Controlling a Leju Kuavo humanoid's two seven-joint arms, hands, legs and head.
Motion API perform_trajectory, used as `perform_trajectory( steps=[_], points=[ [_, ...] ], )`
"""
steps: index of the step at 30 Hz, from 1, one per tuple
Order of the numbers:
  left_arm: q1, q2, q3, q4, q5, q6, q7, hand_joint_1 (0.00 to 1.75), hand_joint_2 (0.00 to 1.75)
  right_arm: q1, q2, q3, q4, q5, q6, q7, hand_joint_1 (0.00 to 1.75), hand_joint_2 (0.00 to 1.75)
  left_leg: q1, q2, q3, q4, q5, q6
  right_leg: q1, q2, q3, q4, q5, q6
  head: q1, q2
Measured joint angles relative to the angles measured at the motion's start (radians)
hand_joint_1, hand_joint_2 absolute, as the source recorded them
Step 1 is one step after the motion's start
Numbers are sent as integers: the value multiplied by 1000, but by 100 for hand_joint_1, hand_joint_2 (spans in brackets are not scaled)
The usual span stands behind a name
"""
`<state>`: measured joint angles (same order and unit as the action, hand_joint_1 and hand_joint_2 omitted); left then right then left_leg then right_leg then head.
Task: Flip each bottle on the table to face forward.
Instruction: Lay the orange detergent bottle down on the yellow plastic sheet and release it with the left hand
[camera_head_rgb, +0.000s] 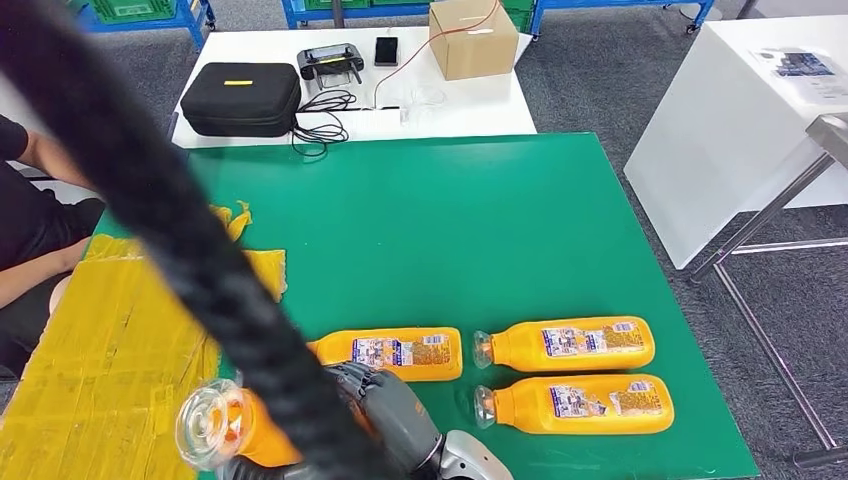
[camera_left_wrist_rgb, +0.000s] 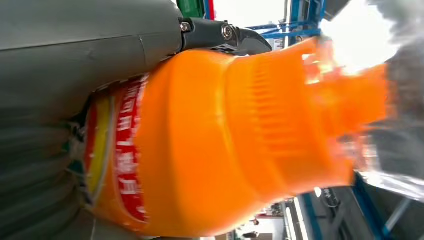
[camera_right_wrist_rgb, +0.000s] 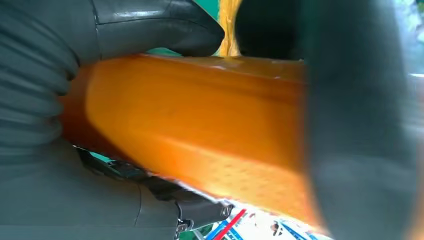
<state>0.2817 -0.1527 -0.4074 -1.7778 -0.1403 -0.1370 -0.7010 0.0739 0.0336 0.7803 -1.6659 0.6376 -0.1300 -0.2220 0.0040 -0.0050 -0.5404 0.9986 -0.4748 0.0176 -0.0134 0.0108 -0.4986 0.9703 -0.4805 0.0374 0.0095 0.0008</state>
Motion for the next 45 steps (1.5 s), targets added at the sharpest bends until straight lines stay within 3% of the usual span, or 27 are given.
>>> perform_trajectory(
  steps=[3,7,24,27,28,29,31,36,40,45],
  points=[
    [-9,17,-17,45,-35,35,-2,0,175,-9,0,7,8,12,9,0,175,175,0,0,-1,0,0,0,0,0,0,0,0,0,0,0],
    [-15,24,-18,94,-72,60,-8,173,175,-10,1,7,29,21,14,-2,175,175,0,0,-1,0,0,0,0,0,0,0,0,0,0,0],
    [-8,31,2,124,-29,58,-12,175,175,-18,10,6,79,20,24,-11,175,175,0,0,-1,0,0,0,0,0,0,0,0,0,0,0],
    [2,25,23,110,-79,70,-11,175,175,-19,10,7,80,35,7,2,68,175,0,0,-1,0,0,0,0,0,0,0,0,0,0,0],
    [6,20,35,102,-109,76,-9,175,175,-20,10,7,80,50,-7,9,24,175,0,0,-1,0,0,0,0,0,-1,0,0,0,0,0],
    [11,14,50,93,-142,80,-7,175,175,-22,9,7,79,72,-24,19,12,175,0,0,-1,0,0,0,0,0,-1,0,0,0,0,0],
    [20,2,84,72,-197,77,-2,175,175,-24,8,8,78,119,-50,36,0,175,0,0,-1,0,0,0,0,0,-1,0,0,0,0,0],
    [29,-17,150,43,-362,117,4,175,175,-27,7,5,77,160,-60,64,0,175,0,0,-1,0,0,0,0,0,-1,0,0,0,0,0],
    [19,-25,175,34,-560,241,35,175,175,-20,7,-13,74,173,-69,82,0,175,0,0,-1,0,0,0,0,0,-1,0,0,0,0,0],
    [-43,-12,223,42,-831,427,193,175,175,16,15,-69,60,100,-56,82,0,175,0,-1,-1,0,1,0,0,-1,-1,0,0,0,0,0]
  ],
)
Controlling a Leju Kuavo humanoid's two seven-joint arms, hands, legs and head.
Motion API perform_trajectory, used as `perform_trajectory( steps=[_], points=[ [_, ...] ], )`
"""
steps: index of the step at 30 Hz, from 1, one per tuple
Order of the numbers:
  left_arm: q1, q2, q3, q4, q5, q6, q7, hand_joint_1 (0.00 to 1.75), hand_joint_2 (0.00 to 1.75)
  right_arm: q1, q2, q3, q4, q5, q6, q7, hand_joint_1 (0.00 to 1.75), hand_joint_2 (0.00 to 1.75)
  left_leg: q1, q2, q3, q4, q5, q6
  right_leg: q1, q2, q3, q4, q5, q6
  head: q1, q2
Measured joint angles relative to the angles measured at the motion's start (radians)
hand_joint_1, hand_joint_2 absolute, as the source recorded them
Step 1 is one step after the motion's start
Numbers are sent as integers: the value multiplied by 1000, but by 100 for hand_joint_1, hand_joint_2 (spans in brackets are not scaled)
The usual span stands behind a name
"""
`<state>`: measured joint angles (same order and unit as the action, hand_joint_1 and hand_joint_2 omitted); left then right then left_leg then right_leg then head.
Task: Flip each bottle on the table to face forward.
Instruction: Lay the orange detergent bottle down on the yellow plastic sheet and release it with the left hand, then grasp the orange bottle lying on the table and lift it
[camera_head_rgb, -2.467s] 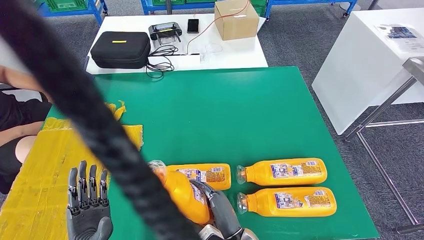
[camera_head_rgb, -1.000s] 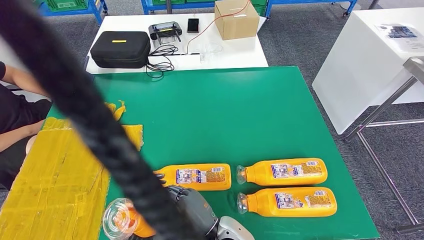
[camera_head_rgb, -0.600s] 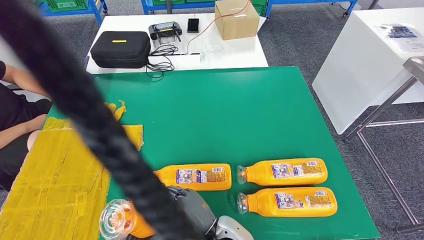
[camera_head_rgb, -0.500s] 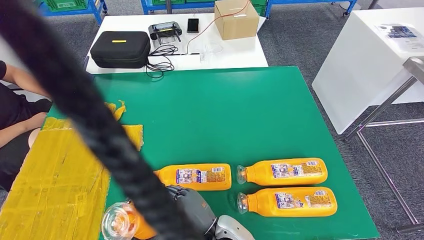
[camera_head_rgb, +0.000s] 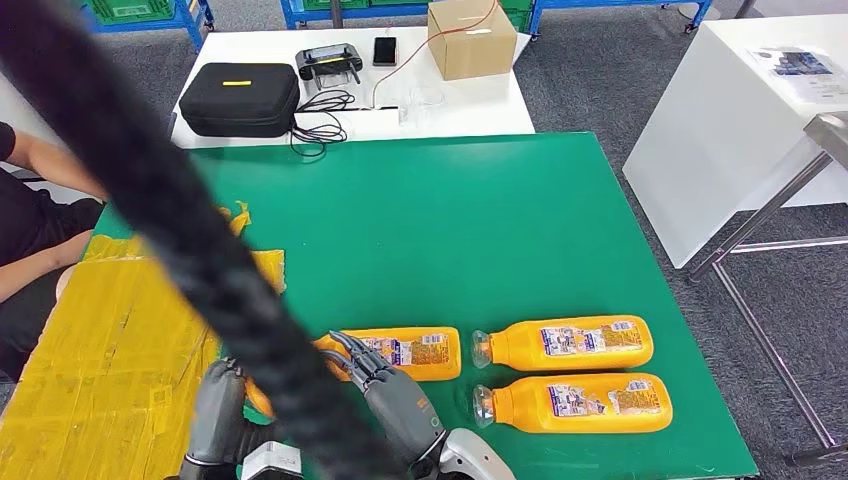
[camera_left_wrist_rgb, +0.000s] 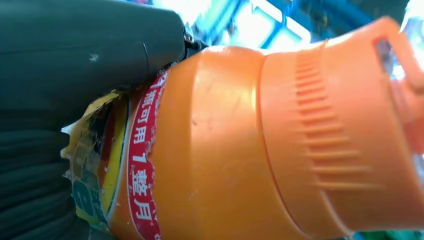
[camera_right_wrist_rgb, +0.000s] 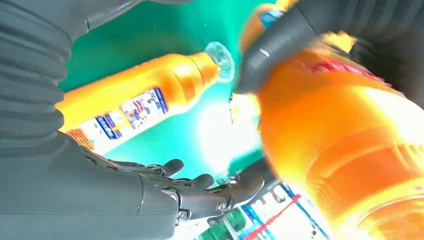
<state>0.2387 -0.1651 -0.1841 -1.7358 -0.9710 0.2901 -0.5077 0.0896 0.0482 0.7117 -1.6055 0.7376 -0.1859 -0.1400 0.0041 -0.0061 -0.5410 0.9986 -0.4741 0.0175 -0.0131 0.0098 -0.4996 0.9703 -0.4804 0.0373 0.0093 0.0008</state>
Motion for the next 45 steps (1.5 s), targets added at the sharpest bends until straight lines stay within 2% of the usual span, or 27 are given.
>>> perform_trajectory(
  steps=[3,6,11,19,24,28,35,40,45],
  points=[
    [-61,16,8,33,-129,54,87,175,175,5,1,-38,5,-26,13,-13,0,175,0,-2,-1,0,1,-1,0,-2,0,0,0,0,0,0],
    [-107,33,15,64,-188,77,137,175,175,8,1,-68,13,-28,17,-19,0,175,0,-2,-1,0,2,-1,0,-2,0,0,0,0,0,0],
    [-197,80,22,158,-390,73,321,175,175,10,1,-95,32,-18,29,-18,0,175,0,-2,-1,0,2,-1,0,-2,0,0,0,0,0,0],
    [-278,125,46,300,-438,67,388,175,175,9,0,-110,60,7,36,-1,0,175,0,-2,-3,0,2,-1,0,-2,-1,1,0,0,0,0],
    [-351,154,69,462,-483,59,433,175,175,-18,3,-111,106,85,34,34,0,175,0,-2,-3,0,2,-1,0,-2,-1,1,0,0,0,0],
    [-414,176,83,592,-504,28,445,3,175,-56,12,-111,162,192,38,79,0,175,0,-2,-3,0,3,-1,0,-2,-1,1,0,0,0,0],
    [-527,187,84,820,-504,23,432,0,175,-180,18,-109,325,320,73,172,0,175,0,-8,1,0,4,0,-1,-8,5,1,1,1,0,0],
    [-561,187,83,884,-503,23,433,0,175,-216,18,-109,377,332,76,181,0,175,0,-11,5,0,6,-1,-1,-11,10,1,1,1,0,0],
    [-557,187,82,899,-475,32,403,0,175,-244,15,-106,419,376,79,215,0,175,0,-10,6,-1,8,-2,0,-11,10,1,3,-2,0,0]
  ],
)
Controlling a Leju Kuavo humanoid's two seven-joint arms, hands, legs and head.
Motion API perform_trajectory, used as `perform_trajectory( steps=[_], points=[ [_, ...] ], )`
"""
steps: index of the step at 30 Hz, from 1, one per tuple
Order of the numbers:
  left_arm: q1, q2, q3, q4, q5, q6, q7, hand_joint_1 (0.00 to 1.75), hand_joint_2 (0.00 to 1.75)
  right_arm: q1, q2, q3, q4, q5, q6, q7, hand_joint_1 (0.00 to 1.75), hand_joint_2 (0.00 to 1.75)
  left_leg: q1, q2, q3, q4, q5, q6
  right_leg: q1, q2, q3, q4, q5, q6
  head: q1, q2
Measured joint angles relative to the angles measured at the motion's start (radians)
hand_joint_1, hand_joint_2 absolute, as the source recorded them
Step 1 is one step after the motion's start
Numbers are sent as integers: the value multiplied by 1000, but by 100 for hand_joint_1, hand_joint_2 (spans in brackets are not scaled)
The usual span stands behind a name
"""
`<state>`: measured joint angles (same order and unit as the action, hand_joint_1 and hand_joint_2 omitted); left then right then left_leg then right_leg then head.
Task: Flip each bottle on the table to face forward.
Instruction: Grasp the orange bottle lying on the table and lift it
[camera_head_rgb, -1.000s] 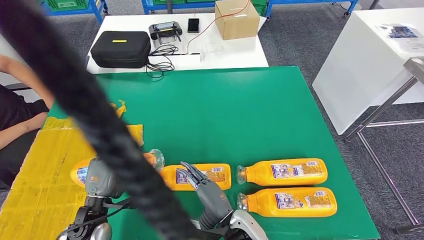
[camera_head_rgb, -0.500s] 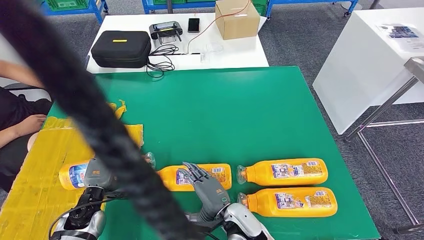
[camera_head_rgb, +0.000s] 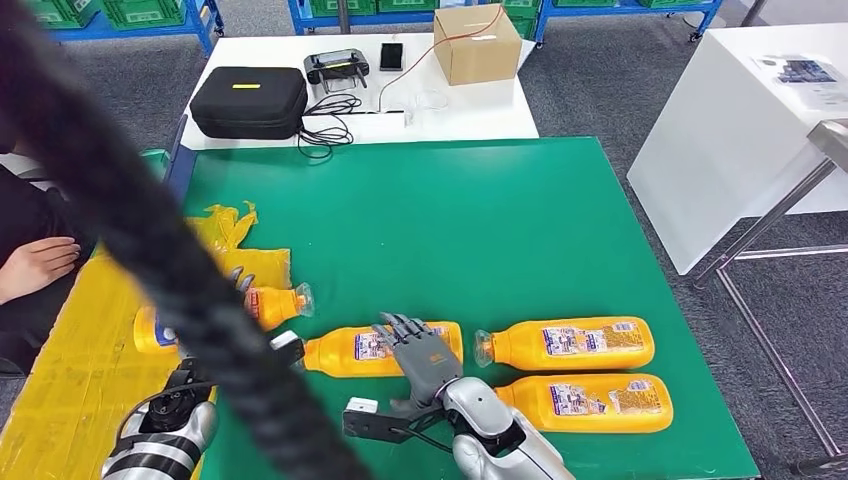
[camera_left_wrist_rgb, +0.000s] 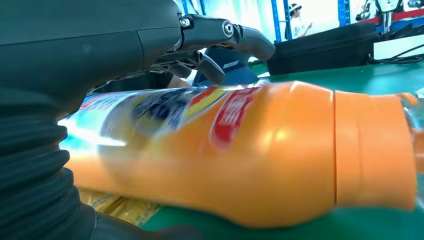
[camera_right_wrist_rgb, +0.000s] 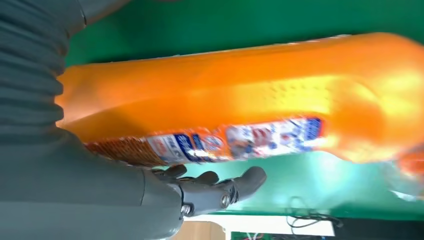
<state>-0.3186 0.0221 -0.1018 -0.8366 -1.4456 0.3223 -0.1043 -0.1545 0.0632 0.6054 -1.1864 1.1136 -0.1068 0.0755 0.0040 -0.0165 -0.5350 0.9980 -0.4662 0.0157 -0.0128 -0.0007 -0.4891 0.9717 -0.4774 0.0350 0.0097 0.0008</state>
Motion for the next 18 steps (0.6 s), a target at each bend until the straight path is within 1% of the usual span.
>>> perform_trajectory(
  steps=[3,5,8,9,11,12,13,15,18],
  points=[
    [16,5,2,-8,92,-25,-71,0,175,-28,-4,0,38,23,9,16,0,175,0,0,1,0,1,0,0,0,1,0,0,0,0,0],
    [35,15,8,-29,199,-73,-150,0,175,-54,-6,1,71,41,17,30,0,175,0,0,1,0,1,0,0,0,1,0,0,0,0,0],
    [68,36,30,-91,434,-196,-290,0,44,-106,-6,4,135,74,28,50,0,175,0,0,2,0,1,0,0,0,1,0,0,0,0,0],
    [79,42,44,-120,541,-259,-342,0,0,-127,-5,5,162,84,35,54,6,175,0,0,2,0,1,0,0,0,2,0,0,0,0,0],
    [106,51,83,-181,775,-419,-432,0,0,-177,0,10,233,106,61,65,93,175,0,3,3,0,1,0,0,1,1,0,1,0,0,0],
    [121,53,105,-210,879,-498,-460,0,0,-204,5,14,274,120,78,76,137,175,0,4,4,0,1,0,0,2,-2,0,2,-1,0,0],
    [134,52,126,-239,971,-572,-473,0,0,-232,12,18,319,133,96,89,175,175,1,6,5,0,1,0,1,3,-5,0,2,-2,0,0],
    [157,45,161,-291,1106,-680,-473,0,0,-284,30,25,409,151,125,108,175,175,1,7,6,0,1,0,1,4,-9,-1,2,-3,0,0],
    [184,23,205,-362,1278,-787,-452,0,0,-338,53,26,517,143,138,102,175,175,1,8,7,-1,1,1,1,4,-8,-1,2,-3,0,0]
  ],
)
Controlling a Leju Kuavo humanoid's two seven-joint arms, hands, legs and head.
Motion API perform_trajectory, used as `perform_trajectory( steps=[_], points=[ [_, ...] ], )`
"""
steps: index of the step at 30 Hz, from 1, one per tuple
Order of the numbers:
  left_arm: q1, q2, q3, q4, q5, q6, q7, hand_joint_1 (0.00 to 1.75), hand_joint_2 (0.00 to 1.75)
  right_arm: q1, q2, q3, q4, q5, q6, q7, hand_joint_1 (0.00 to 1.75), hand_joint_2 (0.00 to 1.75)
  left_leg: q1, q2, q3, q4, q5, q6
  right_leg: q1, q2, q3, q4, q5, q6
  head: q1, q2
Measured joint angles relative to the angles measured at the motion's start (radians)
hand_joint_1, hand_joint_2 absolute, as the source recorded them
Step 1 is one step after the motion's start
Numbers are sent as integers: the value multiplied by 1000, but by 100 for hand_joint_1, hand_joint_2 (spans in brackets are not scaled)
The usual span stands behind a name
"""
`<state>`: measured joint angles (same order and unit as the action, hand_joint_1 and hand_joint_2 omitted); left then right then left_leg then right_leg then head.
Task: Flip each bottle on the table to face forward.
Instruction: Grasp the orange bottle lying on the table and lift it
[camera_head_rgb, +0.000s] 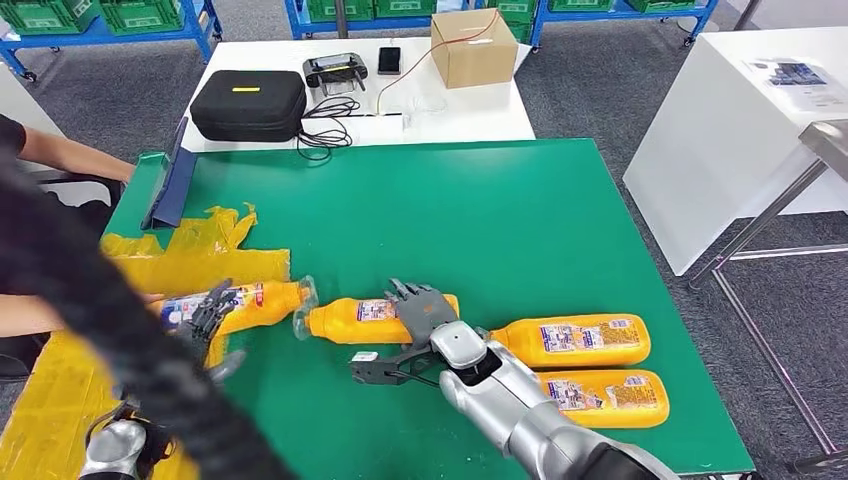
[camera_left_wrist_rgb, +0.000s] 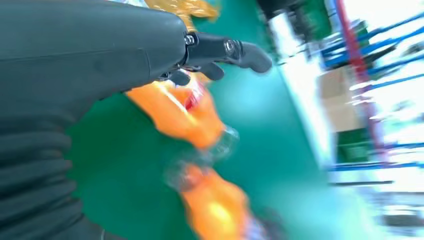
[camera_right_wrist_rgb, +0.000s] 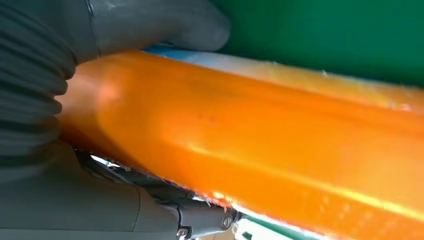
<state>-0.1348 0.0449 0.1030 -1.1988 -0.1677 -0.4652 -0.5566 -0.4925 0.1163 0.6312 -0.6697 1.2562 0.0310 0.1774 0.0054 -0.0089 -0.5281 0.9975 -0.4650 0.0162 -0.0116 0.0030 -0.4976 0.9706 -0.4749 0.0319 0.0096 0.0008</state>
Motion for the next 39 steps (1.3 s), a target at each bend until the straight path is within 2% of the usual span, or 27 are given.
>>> perform_trajectory(
  steps=[3,5,13,15,17,19,21,22,24,26,28,33,39],
  points=[
    [15,-26,33,-58,137,-80,34,0,0,-34,11,-3,57,-34,16,-31,175,175,0,1,4,0,0,0,0,1,3,0,1,0,0,0],
    [19,-37,45,-88,164,-98,44,0,0,-52,14,-4,82,-46,24,-43,175,175,0,1,6,0,0,0,-1,1,5,-1,1,0,0,0],
    [28,-54,59,-140,132,-90,42,0,0,-80,22,-9,128,-74,39,-65,175,175,0,0,9,0,0,1,-1,1,9,-1,1,2,0,0],
    [30,-58,44,-146,114,-85,40,0,0,-82,21,-20,134,-102,42,-82,175,175,0,0,10,0,0,1,-1,1,10,-1,1,2,0,0],
    [40,-64,20,-159,119,-80,48,0,0,-77,20,-42,136,-166,4,-126,175,175,0,-1,10,0,0,1,-1,1,11,-1,0,2,0,0],
    [72,-71,-5,-192,138,-59,60,0,87,-39,28,-88,99,-297,-109,-233,175,175,0,0,10,0,-1,1,-1,1,12,-1,0,2,0,0],
    [131,-82,-30,-253,124,-7,66,0,175,70,46,-168,-35,-516,-202,-384,175,175,-1,0,7,0,-1,0,-1,2,12,-1,1,2,1,0],
    [166,-91,-44,-290,97,27,70,0,175,148,58,-209,-139,-637,-206,-443,175,175,-1,0,3,1,-1,0,-1,2,11,-1,2,3,0,0],
    [225,-113,-77,-354,34,88,83,0,175,303,86,-257,-358,-808,-161,-489,175,175,-1,-1,-7,2,1,1,-1,2,6,-1,4,5,0,0],
    [263,-139,-123,-402,-3,131,97,0,175,415,105,-267,-540,-869,-133,-489,175,175,-1,-4,-17,2,2,1,-1,-1,-3,0,4,5,0,0],
    [284,-161,-170,-435,-19,162,105,0,175,481,113,-267,-663,-869,-128,-486,175,175,0,-6,-22,2,2,1,0,-2,-8,0,4,5,0,0],
    [297,-205,-266,-493,-35,213,107,0,175,561,122,-240,-807,-818,-130,-494,175,175,0,-4,-25,1,2,1,0,-2,-11,0,4,5,0,0],
    [311,-219,-337,-529,-22,230,105,0,175,586,119,-197,-857,-795,-138,-492,175,175,0,-3,-26,1,2,1,0,-2,-12,0,4,5,0,0]
  ],
)
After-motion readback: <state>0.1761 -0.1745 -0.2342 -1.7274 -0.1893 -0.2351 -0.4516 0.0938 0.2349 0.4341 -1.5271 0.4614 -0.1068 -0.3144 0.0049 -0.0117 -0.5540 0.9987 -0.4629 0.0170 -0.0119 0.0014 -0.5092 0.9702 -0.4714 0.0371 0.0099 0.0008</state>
